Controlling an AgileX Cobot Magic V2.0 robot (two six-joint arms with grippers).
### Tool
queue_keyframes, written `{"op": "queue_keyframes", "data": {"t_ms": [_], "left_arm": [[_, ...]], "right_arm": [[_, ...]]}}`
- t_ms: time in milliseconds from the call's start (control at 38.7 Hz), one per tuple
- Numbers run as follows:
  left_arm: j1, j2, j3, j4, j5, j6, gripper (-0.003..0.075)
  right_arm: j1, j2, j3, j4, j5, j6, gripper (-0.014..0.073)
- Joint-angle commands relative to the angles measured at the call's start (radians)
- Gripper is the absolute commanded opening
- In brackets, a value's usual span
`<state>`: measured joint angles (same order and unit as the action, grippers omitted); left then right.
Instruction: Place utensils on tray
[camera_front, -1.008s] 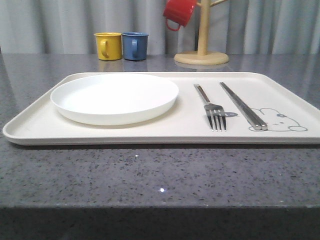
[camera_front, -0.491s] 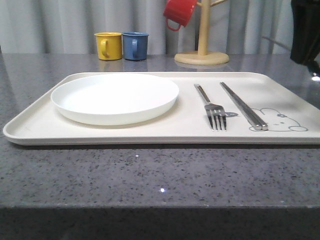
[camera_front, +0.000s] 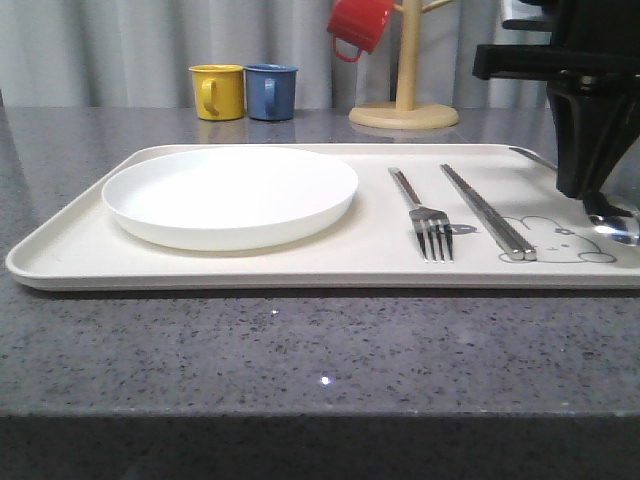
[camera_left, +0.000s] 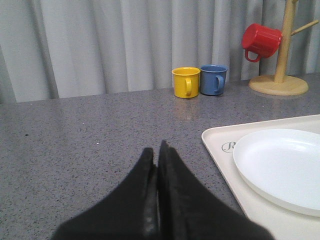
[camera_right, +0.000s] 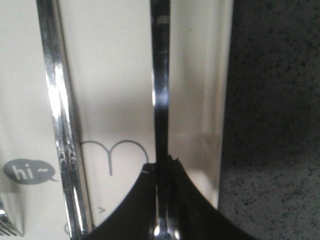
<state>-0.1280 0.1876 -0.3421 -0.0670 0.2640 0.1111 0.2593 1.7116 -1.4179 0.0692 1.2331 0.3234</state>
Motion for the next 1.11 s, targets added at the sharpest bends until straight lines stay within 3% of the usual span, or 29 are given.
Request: {"op": "queue_keyframes", "data": {"t_ms": [0, 362, 646, 749, 982, 1085], "left_arm": [[0.003, 0.007, -0.026, -0.01, -0.085, -0.012, -0.0018], [0.003, 0.007, -0.026, -0.01, -0.085, -0.012, -0.0018], [0.003, 0.007, -0.026, -0.01, -0.085, -0.012, -0.0018], [0.003, 0.007, -0.026, -0.01, -0.085, -0.012, -0.0018], [0.003, 0.007, -0.026, -0.01, -0.085, -0.012, -0.0018], [0.003, 0.007, -0.026, -0.01, -0.085, -0.012, -0.0018]], "right_arm": [[-0.001, -0.032, -0.029, 0.007, -0.006, 0.0, -0.0037], [-0.001, 0.013, -0.029, 0.023, -0.006, 0.0, -0.0015], [-0.001, 0.009, -0.032, 0.02, -0.012, 0.0, 0.0292], [-0.001, -0.008, -0.063, -0.005, 0.012, 0.0, 0.0354], [-0.001, -0.092, -0.181, -0.042, 0.104, -0.026, 0.0356], [-0.001, -0.156, -0.189, -0.041, 0.102, -0.067, 0.0247]]}}
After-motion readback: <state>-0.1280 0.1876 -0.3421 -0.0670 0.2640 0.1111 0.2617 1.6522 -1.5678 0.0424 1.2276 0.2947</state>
